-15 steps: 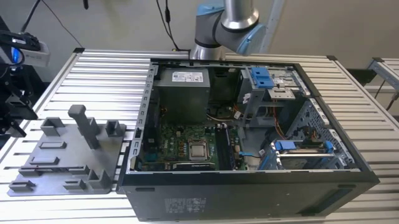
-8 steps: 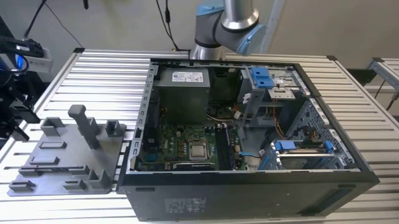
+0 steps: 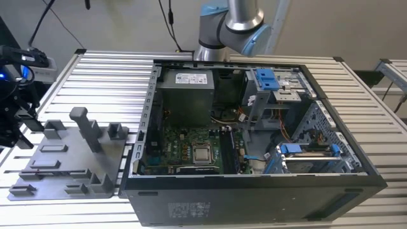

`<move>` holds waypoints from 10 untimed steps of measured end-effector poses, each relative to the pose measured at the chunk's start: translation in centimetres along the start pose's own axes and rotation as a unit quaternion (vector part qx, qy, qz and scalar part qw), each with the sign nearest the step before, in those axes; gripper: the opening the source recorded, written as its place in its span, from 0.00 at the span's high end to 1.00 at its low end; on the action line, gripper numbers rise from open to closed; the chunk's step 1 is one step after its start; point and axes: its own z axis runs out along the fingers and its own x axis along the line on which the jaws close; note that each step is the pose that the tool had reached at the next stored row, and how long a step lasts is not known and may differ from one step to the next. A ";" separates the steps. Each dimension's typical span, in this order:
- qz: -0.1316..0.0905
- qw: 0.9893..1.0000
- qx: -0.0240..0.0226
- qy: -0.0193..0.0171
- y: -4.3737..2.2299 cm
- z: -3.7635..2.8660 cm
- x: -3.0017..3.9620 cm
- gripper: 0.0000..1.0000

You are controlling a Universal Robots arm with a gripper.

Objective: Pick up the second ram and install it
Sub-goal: 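Pick up the second ram and move it above second insertion slot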

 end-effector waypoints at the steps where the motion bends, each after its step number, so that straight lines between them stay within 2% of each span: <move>1: 0.000 1.000 0.000 0.000 0.00 0.18 0.02 0.52; 5: 0.000 1.000 0.001 0.000 -0.01 0.85 0.06 0.52; 10: -0.001 1.000 0.003 -0.001 -0.01 1.08 0.07 0.52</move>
